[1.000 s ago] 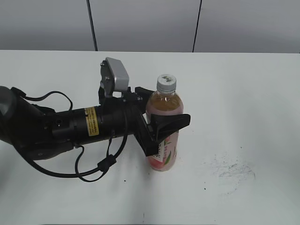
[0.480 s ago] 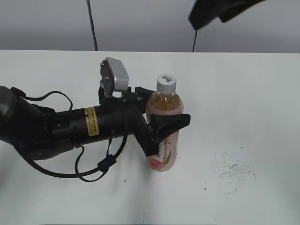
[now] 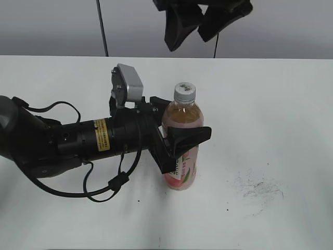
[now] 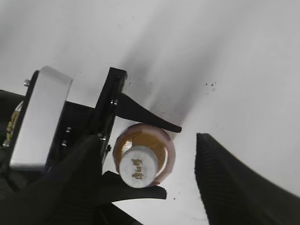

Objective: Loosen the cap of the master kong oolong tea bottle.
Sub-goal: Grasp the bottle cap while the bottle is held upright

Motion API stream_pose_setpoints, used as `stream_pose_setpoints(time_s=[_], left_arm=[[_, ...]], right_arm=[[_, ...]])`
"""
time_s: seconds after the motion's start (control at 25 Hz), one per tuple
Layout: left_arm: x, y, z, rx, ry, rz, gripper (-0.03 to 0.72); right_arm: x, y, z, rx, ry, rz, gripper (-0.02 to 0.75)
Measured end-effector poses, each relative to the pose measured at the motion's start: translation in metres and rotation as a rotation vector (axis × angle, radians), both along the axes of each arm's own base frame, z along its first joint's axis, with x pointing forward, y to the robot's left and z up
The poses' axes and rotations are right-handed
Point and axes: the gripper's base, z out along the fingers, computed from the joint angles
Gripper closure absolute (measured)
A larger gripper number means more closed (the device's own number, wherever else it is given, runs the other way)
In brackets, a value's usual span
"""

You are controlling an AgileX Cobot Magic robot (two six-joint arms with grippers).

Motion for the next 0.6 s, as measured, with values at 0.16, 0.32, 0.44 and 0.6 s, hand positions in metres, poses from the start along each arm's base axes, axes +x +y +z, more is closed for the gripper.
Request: stream_pose_setpoints(time_s=[0.16, 0.32, 0.44, 0.6], left_arm=[[0.000, 0.000, 0.000, 0.000, 0.000, 0.000, 0.240], [0.000, 0.000, 0.000, 0.000, 0.000, 0.000, 0.240], [0.000, 0.000, 0.000, 0.000, 0.000, 0.000, 0.240], [0.000, 0.000, 0.000, 0.000, 0.000, 0.000, 0.240]], right_arm=[[-0.006, 0.006, -0.003, 0.005, 0.024, -0.021, 0.267], [-0.011, 0.008, -0.030, -0.013, 0.135, -0.033, 0.267], [-0.015, 0.006, -0.049, -0.051, 0.191, -0.038, 0.267], [-0.016, 0.005, -0.053, -0.062, 0.204, -0.039, 0.267]])
